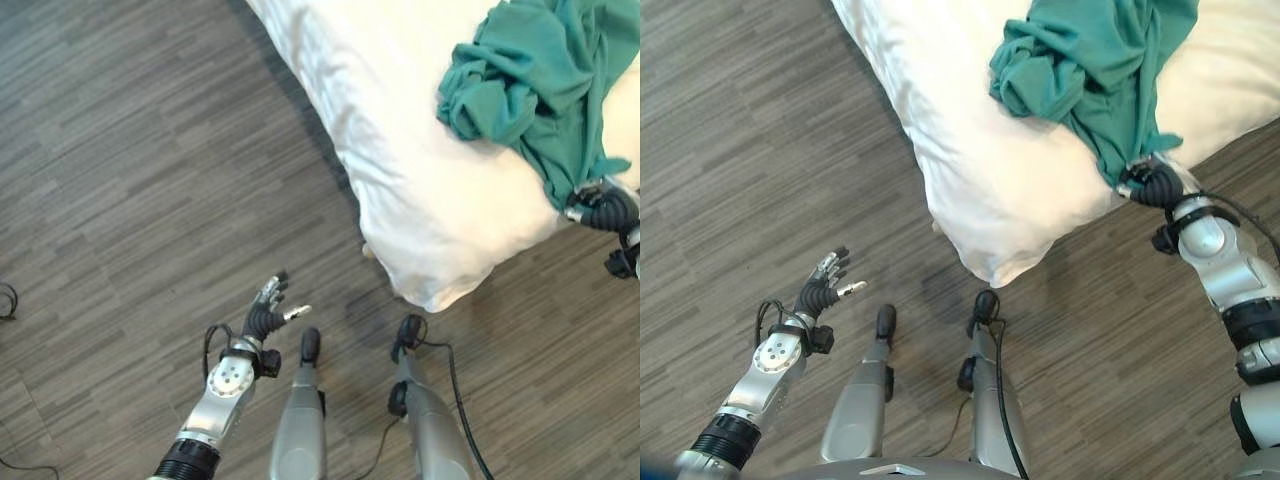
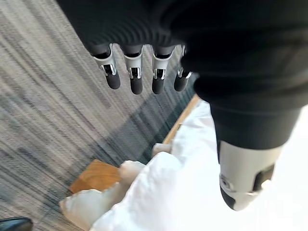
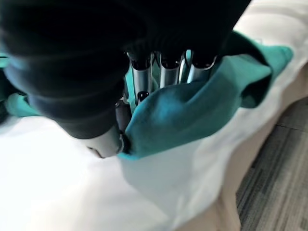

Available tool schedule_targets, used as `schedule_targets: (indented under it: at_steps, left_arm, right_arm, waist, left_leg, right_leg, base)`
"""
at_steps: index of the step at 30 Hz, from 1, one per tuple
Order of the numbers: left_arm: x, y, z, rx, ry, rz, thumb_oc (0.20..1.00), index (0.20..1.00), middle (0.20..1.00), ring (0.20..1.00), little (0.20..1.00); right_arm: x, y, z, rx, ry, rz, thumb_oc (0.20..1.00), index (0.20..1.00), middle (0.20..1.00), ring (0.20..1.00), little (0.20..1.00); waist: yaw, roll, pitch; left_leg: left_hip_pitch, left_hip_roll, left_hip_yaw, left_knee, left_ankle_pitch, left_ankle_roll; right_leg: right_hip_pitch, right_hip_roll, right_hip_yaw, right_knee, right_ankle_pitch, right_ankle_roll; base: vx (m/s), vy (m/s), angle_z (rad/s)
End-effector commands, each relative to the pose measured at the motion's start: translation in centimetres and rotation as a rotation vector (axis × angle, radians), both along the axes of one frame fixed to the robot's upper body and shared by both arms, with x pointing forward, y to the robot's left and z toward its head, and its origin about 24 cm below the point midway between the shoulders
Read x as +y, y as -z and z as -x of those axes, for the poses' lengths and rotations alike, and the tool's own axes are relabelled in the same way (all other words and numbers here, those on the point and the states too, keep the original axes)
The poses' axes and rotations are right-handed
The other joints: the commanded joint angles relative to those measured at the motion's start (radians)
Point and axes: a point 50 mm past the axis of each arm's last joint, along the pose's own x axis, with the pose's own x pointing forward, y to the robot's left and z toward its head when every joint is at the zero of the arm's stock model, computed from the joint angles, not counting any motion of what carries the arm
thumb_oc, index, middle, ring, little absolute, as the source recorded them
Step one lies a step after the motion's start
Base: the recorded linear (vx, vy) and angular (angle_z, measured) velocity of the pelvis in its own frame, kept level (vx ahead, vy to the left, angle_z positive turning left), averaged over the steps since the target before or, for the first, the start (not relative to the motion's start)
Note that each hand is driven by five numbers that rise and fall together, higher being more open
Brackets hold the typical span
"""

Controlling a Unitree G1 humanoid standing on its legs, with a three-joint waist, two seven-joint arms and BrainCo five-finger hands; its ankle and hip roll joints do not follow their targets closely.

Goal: Pick up bed clothes into laundry basket.

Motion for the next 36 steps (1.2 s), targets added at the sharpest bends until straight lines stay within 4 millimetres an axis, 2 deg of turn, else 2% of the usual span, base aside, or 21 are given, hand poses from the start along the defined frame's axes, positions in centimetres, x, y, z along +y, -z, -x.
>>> schedule_targets:
  at_steps: [1, 3, 4, 7, 12, 14, 17, 18, 25, 27, 29, 30, 31, 33, 36]
  left_arm:
    - [0.5, -0.6, 1.0, -0.044, 0.018, 0.0, 1.0, 1.0, 1.0, 1.0, 1.0]
    - [0.6, -0.6, 1.0, -0.043, 0.017, -0.001, 1.0, 1.0, 1.0, 1.0, 1.0]
    - [0.8, -0.6, 1.2, -0.04, 0.012, 0.003, 1.0, 1.0, 1.0, 1.0, 1.0]
    - [1.0, -0.2, 1.5, -0.019, 0.013, 0.007, 1.0, 1.0, 1.0, 1.0, 1.0]
    - [0.8, 0.3, 1.7, 0.017, 0.038, 0.007, 1.0, 1.0, 1.0, 1.0, 1.0]
    - [0.9, 0.5, 1.9, 0.031, 0.046, 0.004, 1.0, 1.0, 1.0, 1.0, 1.0]
    - [0.8, 0.6, 2.0, 0.042, 0.067, -0.008, 1.0, 1.0, 1.0, 1.0, 1.0]
    - [0.8, 0.6, 2.0, 0.042, 0.064, -0.007, 1.0, 1.0, 1.0, 1.0, 1.0]
    - [0.8, 0.9, 2.1, 0.06, 0.082, -0.028, 1.0, 1.0, 1.0, 1.0, 1.0]
    - [0.8, 0.8, 1.9, 0.053, 0.081, -0.036, 1.0, 1.0, 1.0, 1.0, 1.0]
    - [0.6, 0.7, 1.8, 0.048, 0.079, -0.029, 1.0, 1.0, 1.0, 1.0, 1.0]
    - [0.4, 0.5, 1.4, 0.035, 0.084, -0.03, 1.0, 1.0, 1.0, 1.0, 1.0]
    - [0.4, 0.5, 1.4, 0.034, 0.083, -0.027, 1.0, 1.0, 1.0, 1.0, 1.0]
    - [0.3, 0.1, 1.1, 0.018, 0.079, -0.027, 1.0, 1.0, 1.0, 1.0, 1.0]
    - [0.3, -0.2, 0.6, -0.002, 0.065, -0.017, 1.0, 1.0, 1.0, 1.0, 1.0]
  right_arm:
    - [-1.2, 0.2, 0.4, -0.009, 0.057, -0.015, 0.2, 0.2, 0.2, 0.2, 0.2]
    - [-1.6, 0.5, 0.7, -0.017, 0.078, -0.045, 0.2, 0.2, 0.2, 0.2, 0.2]
    - [-2.8, 0.9, 1.3, -0.069, 0.141, -0.179, 0.2, 0.2, 0.2, 0.2, 0.2]
    - [-3.5, 1.1, 2.0, -0.123, 0.173, -0.289, 0.2, 0.2, 0.2, 0.2, 0.2]
    - [-4.3, 0.6, 2.2, -0.145, 0.202, -0.319, 0.2, 0.2, 0.2, 0.2, 0.2]
    - [-4.2, -0.3, 1.9, -0.153, 0.19, -0.306, 0.2, 0.2, 0.2, 0.2, 0.2]
    - [-4.2, -3.4, 1.0, -0.208, 0.176, -0.249, 0.2, 0.2, 0.2, 0.2, 0.2]
    - [-4.1, -3.5, 0.9, -0.208, 0.173, -0.247, 0.2, 0.2, 0.2, 0.2, 0.2]
    - [-2.5, -9.4, -1.7, -0.263, 0.141, -0.059, 0.2, 0.2, 0.2, 0.2, 0.2]
    - [-1.2, -12.5, -2.7, -0.3, 0.125, 0.034, 0.2, 0.2, 0.2, 0.2, 0.2]
    - [-0.8, -14.0, -3.1, -0.322, 0.132, 0.066, 0.2, 0.2, 0.2, 0.2, 0.2]
    - [-0.2, -15.8, -3.5, -0.352, 0.143, 0.104, 0.2, 0.2, 0.2, 0.2, 0.2]
    - [-0.1, -16.0, -3.6, -0.353, 0.141, 0.106, 0.2, 0.2, 0.2, 0.2, 0.2]
    - [0.8, -18.2, -3.8, -0.41, 0.143, 0.121, 0.2, 0.2, 0.2, 0.2, 0.2]
    - [2.2, -20.3, -4.2, -0.453, 0.125, 0.134, 0.2, 0.2, 0.2, 0.2, 0.2]
  waist:
    - [-0.028, 0.036, -0.071]
    - [-0.029, 0.035, -0.076]
    - [-0.035, 0.034, -0.091]
    - [-0.047, 0.028, -0.115]
    - [-0.049, 0.02, -0.146]
    - [-0.049, 0.017, -0.156]
    - [-0.038, 0.01, -0.172]
    - [-0.04, 0.011, -0.172]
    - [-0.012, -0.003, -0.174]
    - [-0.001, -0.006, -0.164]
    - [0.005, -0.006, -0.159]
    - [0.014, -0.008, -0.148]
    - [0.012, -0.005, -0.148]
    - [0.024, -0.009, -0.138]
    - [0.038, -0.017, -0.126]
  left_leg:
    - [-0.009, -0.036, -0.018, -0.088, 0.165, 0.017]
    - [0.004, -0.037, -0.016, -0.088, 0.161, 0.019]
    - [0.042, -0.038, -0.009, -0.088, 0.143, 0.024]
    - [0.073, -0.043, -0.004, -0.088, 0.135, 0.033]
    - [0.123, -0.044, -0.001, -0.088, 0.117, 0.045]
    - [0.135, -0.044, 0.0, -0.088, 0.113, 0.049]
    - [0.138, -0.048, -0.001, -0.088, 0.112, 0.054]
    - [0.137, -0.048, 0.0, -0.088, 0.112, 0.054]
    - [0.122, -0.048, 0.004, -0.088, 0.118, 0.056]
    - [0.109, -0.048, 0.003, -0.088, 0.122, 0.054]
    - [0.101, -0.047, 0.001, -0.088, 0.125, 0.052]
    - [0.089, -0.047, -0.003, -0.088, 0.129, 0.05]
    - [0.089, -0.047, -0.003, -0.088, 0.129, 0.05]
    - [0.074, -0.046, -0.008, -0.088, 0.135, 0.048]
    - [0.053, -0.044, -0.014, -0.088, 0.142, 0.041]
  right_leg:
    - [0.087, 0.022, 0.072, 0.013, -0.068, 0.099]
    - [0.097, 0.021, 0.074, 0.013, -0.071, 0.099]
    - [0.129, 0.022, 0.08, 0.013, -0.081, 0.098]
    - [0.158, 0.02, 0.088, 0.013, -0.085, 0.096]
    - [0.204, 0.017, 0.096, 0.013, -0.096, 0.096]
    - [0.215, 0.016, 0.1, 0.013, -0.097, 0.096]
    - [0.218, 0.016, 0.104, 0.013, -0.095, 0.097]
    - [0.217, 0.016, 0.105, 0.013, -0.095, 0.097]
    - [0.199, 0.02, 0.115, 0.013, -0.085, 0.098]
    - [0.185, 0.022, 0.115, 0.013, -0.083, 0.097]
    - [0.179, 0.024, 0.113, 0.013, -0.082, 0.097]
    - [0.172, 0.025, 0.109, 0.013, -0.082, 0.096]
    - [0.171, 0.025, 0.109, 0.013, -0.082, 0.096]
    - [0.16, 0.027, 0.108, 0.013, -0.08, 0.096]
    - [0.141, 0.031, 0.102, 0.013, -0.077, 0.096]
  base:
    - [0.05, 0.009, -0.06]
    - [0.05, 0.002, -0.09]
    - [0.08, 0.003, -0.07]
    - [0.06, 0.016, -0.06]
    - [0.06, 0.031, -0.03]
    - [0.0, 0.0, 0.0]
    - [0.01, 0.023, -0.04]
    - [0.01, 0.018, -0.05]
    - [0.01, 0.002, -0.02]
    - [0.0, -0.003, -0.03]
    - [0.0, -0.011, 0.02]
    - [0.0, -0.021, 0.09]
    - [0.0, 0.0, 0.0]
    - [-0.01, -0.016, 0.02]
    - [0.0, -0.035, 0.1]
